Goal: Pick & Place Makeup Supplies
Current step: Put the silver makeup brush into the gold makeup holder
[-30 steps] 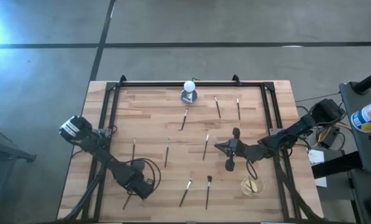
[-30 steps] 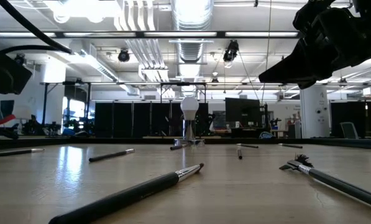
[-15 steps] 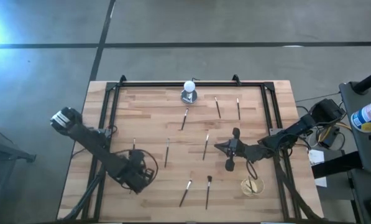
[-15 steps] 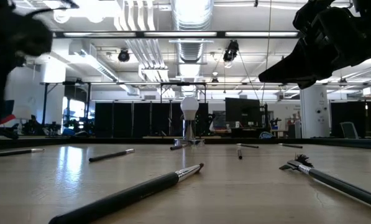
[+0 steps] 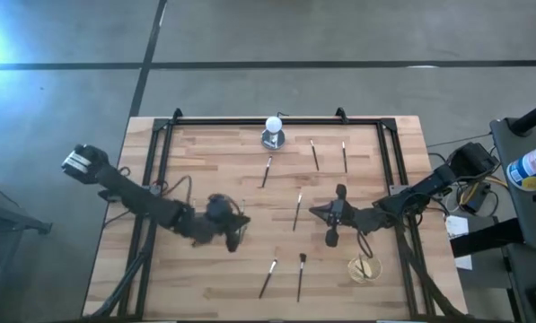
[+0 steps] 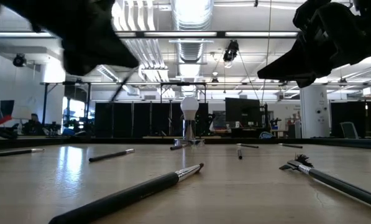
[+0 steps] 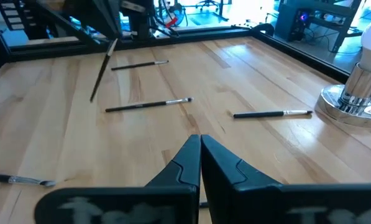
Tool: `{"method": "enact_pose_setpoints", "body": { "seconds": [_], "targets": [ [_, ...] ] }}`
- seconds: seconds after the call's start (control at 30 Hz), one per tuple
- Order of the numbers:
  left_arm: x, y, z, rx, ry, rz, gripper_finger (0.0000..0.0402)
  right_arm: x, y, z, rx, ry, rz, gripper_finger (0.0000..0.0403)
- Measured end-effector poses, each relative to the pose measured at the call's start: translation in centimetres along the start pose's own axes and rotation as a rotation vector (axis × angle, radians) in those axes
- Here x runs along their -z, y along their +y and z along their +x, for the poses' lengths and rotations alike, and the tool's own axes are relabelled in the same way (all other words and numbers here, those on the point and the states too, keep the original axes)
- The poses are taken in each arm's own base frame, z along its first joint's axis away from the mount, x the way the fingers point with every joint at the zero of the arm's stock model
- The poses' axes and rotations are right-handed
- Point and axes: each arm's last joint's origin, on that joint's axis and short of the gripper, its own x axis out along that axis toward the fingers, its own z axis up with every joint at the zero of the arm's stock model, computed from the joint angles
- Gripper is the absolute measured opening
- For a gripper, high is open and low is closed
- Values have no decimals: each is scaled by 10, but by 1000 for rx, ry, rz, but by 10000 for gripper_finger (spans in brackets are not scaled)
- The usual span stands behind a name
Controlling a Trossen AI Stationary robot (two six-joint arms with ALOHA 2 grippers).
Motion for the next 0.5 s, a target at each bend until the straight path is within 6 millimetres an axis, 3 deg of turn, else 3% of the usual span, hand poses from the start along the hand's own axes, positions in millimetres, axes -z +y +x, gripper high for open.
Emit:
{"method": "enact_pose_setpoints", "body": {
  "seconds": [0.2,0.33,0.5],
  "targets": [
    [-24,41,19,284,-164,18,0,-2,1,0,-6,-18,66,8],
    [-35,63,26,315,-206,59,0,-4,1,0,-9,-31,108,8],
    [-43,72,30,338,-238,147,0,-7,1,0,-15,-57,130,8]
  ]
}}
